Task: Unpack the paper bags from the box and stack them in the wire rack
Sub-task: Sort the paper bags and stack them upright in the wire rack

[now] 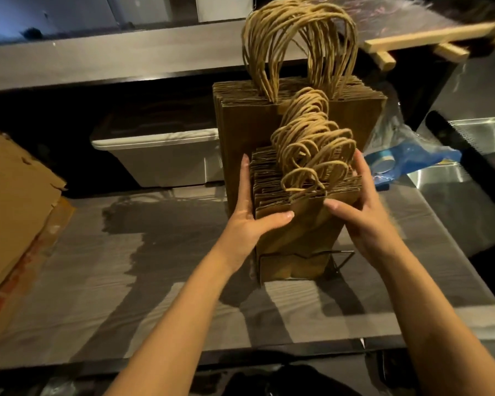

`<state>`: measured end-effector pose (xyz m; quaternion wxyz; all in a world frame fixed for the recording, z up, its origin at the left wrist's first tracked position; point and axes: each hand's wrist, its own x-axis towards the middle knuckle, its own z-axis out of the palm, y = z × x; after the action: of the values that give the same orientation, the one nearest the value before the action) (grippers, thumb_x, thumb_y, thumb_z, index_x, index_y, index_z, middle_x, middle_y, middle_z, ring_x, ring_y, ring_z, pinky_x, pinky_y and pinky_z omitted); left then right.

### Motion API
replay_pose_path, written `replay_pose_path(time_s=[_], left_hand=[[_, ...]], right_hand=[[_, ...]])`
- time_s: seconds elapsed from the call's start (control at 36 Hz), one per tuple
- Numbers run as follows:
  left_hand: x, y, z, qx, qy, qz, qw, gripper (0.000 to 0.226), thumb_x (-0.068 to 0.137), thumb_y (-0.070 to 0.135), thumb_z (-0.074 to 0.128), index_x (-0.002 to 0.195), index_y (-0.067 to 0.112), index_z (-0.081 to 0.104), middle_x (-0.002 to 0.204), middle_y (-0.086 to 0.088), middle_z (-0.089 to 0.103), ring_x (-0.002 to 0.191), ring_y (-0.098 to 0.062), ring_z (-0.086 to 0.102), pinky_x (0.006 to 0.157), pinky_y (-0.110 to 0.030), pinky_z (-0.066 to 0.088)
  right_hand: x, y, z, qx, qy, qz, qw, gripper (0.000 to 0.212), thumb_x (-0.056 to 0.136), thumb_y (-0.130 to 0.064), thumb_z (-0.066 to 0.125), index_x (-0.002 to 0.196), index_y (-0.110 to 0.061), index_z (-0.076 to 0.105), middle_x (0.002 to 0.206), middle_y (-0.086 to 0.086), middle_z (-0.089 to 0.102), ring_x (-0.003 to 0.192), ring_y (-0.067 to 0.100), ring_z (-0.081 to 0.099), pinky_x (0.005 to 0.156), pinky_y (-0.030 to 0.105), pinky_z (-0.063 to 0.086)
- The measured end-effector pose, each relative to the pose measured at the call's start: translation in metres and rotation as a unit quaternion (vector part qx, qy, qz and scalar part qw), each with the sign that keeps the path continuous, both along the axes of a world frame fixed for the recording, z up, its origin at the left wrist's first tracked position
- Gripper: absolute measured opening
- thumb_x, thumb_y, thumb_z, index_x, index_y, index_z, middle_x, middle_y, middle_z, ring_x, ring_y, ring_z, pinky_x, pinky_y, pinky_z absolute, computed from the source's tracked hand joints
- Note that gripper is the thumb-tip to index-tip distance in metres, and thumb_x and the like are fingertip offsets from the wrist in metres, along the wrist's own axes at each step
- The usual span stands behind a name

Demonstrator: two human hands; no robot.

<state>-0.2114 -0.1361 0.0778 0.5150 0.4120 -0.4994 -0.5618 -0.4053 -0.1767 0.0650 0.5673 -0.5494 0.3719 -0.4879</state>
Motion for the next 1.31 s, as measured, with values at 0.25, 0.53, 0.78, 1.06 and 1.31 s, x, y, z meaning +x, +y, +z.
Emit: replay_pose_path(time_s=[0.25, 0.53, 0.78, 1.06, 1.31], left_hand=[[-0.006, 0.001, -0.004, -0.014, -0.012, -0.004, 1.0, 0.109, 0.069, -0.003, 0.06, 0.146, 0.046, 0.0, 0.149, 0.009, 0.034, 0.13, -0.005, 0.043, 0.094, -0.018, 0.044], [-0.002, 0.003, -0.008, -0.009, -0.012, 0.018, 1.0, 0.105, 0.07, -0.005, 0.062, 0.145, 0.042, 0.006, 0.138, 0.021, 0.044, 0.122, -0.004, 0.051, 0.088, -0.02, 0.048], [-0.013, 0.0, -0.01, -0.003, -0.009, 0.028, 1.0, 0.11, 0.068, 0.002, 0.071, 0.147, 0.04, 0.004, 0.142, 0.01, 0.044, 0.125, -0.007, 0.05, 0.093, -0.02, 0.046], [-0.017, 0.004, -0.006, -0.011, -0.038, 0.018, 0.999, 0.097, 0.073, 0.014, 0.065, 0.136, 0.053, 0.003, 0.133, 0.024, 0.05, 0.12, 0.009, 0.048, 0.089, -0.006, 0.04], [-0.008, -0.003, -0.008, -0.028, -0.1, 0.05, 0.993, 0.124, 0.054, 0.045, 0.087, 0.142, 0.057, 0.001, 0.15, 0.023, 0.024, 0.137, -0.003, 0.032, 0.107, -0.044, 0.04]], right_hand=[[-0.001, 0.005, 0.004, 0.031, 0.06, 0.055, 0.996, 0.129, 0.046, -0.052, 0.088, 0.148, -0.012, 0.02, 0.132, 0.01, 0.054, 0.121, 0.022, 0.055, 0.101, 0.037, 0.044], [-0.011, 0.004, 0.001, 0.001, 0.08, 0.043, 0.996, 0.123, 0.043, -0.057, 0.087, 0.146, -0.038, 0.023, 0.146, 0.005, 0.04, 0.131, 0.017, 0.045, 0.11, 0.049, 0.034], [-0.004, -0.006, -0.003, -0.016, 0.077, 0.032, 0.996, 0.127, 0.044, -0.051, 0.089, 0.148, -0.037, 0.016, 0.148, 0.007, 0.038, 0.133, 0.019, 0.042, 0.111, 0.05, 0.033], [-0.006, -0.007, -0.003, -0.009, 0.07, 0.029, 0.997, 0.117, 0.04, -0.035, 0.092, 0.134, 0.005, 0.035, 0.115, 0.011, 0.063, 0.106, 0.017, 0.063, 0.083, 0.02, 0.051], [-0.009, -0.012, 0.003, -0.071, 0.114, 0.017, 0.991, 0.116, 0.042, -0.051, 0.087, 0.138, -0.042, 0.024, 0.134, 0.0, 0.049, 0.119, 0.001, 0.052, 0.091, 0.01, 0.042]])
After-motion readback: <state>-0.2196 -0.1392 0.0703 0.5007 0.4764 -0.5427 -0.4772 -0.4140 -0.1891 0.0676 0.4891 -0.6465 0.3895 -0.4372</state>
